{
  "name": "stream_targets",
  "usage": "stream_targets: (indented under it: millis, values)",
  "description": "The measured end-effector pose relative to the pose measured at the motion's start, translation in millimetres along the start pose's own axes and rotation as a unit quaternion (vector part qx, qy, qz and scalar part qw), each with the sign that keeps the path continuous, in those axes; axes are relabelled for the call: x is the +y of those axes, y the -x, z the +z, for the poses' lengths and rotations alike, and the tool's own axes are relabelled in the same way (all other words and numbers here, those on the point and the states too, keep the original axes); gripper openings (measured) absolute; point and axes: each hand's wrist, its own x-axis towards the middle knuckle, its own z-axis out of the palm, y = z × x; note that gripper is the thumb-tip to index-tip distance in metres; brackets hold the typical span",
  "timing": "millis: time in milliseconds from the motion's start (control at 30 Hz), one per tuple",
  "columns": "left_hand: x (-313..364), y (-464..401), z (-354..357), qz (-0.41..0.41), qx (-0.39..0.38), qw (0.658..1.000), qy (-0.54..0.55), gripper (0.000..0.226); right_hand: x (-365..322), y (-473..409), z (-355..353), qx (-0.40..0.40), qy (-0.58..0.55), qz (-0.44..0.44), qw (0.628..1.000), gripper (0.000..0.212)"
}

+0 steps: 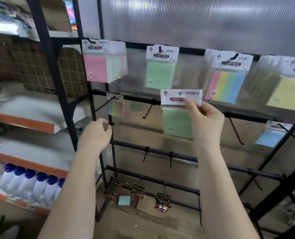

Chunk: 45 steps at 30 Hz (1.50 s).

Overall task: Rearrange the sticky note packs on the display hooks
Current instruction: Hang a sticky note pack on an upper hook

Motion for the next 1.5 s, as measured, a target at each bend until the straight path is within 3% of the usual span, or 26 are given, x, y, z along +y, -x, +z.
stream_targets:
  millis: [133,567,733,967,1200,1500]
  values:
    - [-6,-24,2,-0.004,0.020,1.000,0.020,0.036,4,-18,32,-0.008,-0.015,-0.022,1.000,0.025]
    - [-14,-124,11,-0.016,0.044,0.998,0.033,0.033,-11,-101,108,0.018,-0.063,-0.113,0.991,0.021]
    - [-17,-139,13,-0.014,0.037,0.999,0.021,0.032,-8,-106,120,0.042,-0.084,-0.113,0.989,0.033]
    - [-19,-149,12,0.006,0.019,1.000,0.020,0.031,-1,-99,122,0.082,-0.092,-0.107,0.987,0.030]
    - [-24,-161,5,0.059,-0.042,0.996,0.045,0.030,-7,-93,130,0.124,-0.080,-0.088,0.985,0.060]
    - [-30,-170,8,0.103,-0.069,0.991,0.058,0.029,-3,-92,138,0.179,-0.041,-0.065,0.981,0.056]
